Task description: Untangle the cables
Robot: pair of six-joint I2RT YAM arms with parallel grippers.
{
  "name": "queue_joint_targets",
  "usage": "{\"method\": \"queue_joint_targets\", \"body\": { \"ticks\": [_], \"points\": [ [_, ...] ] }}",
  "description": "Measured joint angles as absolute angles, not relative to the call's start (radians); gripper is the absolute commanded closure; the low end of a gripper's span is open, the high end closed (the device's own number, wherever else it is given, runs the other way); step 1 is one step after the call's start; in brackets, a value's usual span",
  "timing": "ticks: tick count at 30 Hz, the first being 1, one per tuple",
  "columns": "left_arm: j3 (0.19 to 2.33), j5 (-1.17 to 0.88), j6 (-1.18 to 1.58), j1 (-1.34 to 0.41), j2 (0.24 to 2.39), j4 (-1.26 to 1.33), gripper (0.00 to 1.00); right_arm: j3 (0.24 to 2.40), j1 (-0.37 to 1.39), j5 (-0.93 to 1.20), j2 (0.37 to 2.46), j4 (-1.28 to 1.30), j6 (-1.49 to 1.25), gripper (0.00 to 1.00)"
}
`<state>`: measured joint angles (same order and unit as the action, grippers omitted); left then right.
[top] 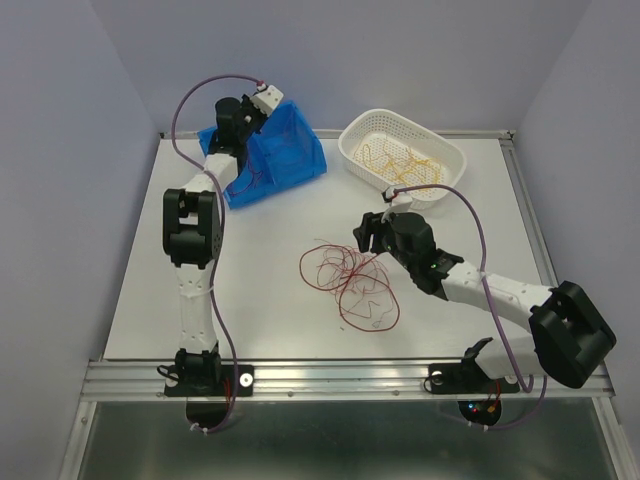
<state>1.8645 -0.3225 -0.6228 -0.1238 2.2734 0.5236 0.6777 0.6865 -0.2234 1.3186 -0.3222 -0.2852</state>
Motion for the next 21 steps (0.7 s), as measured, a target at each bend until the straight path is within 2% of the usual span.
{"method": "queue_joint_targets", "body": {
  "ticks": [2,3,5,15,17,21],
  "points": [
    [1.854,-0.324,-0.633,-0.125,2.273,0.524,0.87,0.678,0.686,-0.223,1.319,-0.322,-0.285,0.36],
    [1.846,-0.324,-0.640,-0.125,2.273,0.523,0.71,0.678,0.686,-0.223,1.319,-0.322,-0.286,0.36],
    [1.830,-0.325,-0.651,-0.127,2.273,0.521,0.60,0.678,0.686,-0.223,1.319,-0.322,-0.286,0.36],
    [1.767,-0.337,-0.653,-0.131,2.252,0.503,0.25,0.678,0.686,-0.223,1.319,-0.321,-0.293,0.35],
    [1.716,-0.343,-0.654,-0.131,2.217,0.499,0.20,0.678,0.686,-0.223,1.319,-0.321,-0.295,0.35],
    [1.601,-0.356,-0.653,-0.131,2.101,0.478,0.16,0.678,0.686,-0.212,1.321,-0.319,-0.302,0.34]
  ]
}}
